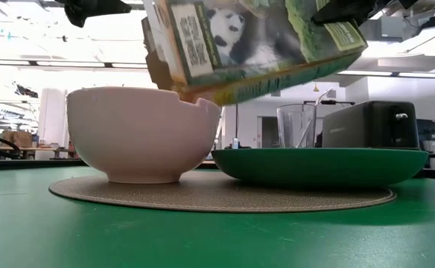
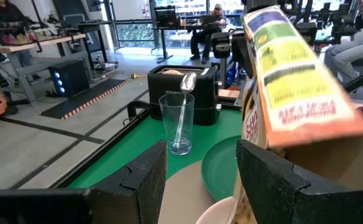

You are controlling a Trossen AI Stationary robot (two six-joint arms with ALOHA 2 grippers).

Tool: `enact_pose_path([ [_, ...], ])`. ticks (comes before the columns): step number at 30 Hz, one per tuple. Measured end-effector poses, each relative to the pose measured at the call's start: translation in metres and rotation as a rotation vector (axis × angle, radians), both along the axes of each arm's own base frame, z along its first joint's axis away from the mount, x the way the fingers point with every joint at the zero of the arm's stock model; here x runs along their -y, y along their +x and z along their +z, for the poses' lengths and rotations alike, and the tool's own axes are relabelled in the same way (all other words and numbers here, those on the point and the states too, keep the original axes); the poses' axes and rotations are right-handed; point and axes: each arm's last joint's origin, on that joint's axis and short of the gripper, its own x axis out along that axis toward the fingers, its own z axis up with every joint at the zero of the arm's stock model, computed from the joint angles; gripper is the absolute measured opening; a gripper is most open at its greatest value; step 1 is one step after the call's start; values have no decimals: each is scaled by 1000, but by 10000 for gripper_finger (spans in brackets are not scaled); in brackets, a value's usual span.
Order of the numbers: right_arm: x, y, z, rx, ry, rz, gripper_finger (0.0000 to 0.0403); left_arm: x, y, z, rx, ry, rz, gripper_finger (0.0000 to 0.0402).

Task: Arrange a breakfast setting
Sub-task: Pour the cereal from the cereal box into the bowl

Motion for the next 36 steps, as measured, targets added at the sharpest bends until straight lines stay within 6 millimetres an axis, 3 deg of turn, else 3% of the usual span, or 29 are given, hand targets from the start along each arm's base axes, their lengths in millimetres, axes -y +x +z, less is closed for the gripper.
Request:
enact_pose_path([
  [19, -1, 1, 2, 19, -2, 6, 195, 0, 0, 0, 0, -1, 1, 180],
  [36, 2, 3, -17, 53, 17, 8, 195, 0, 0, -2, 4, -17, -5, 180],
])
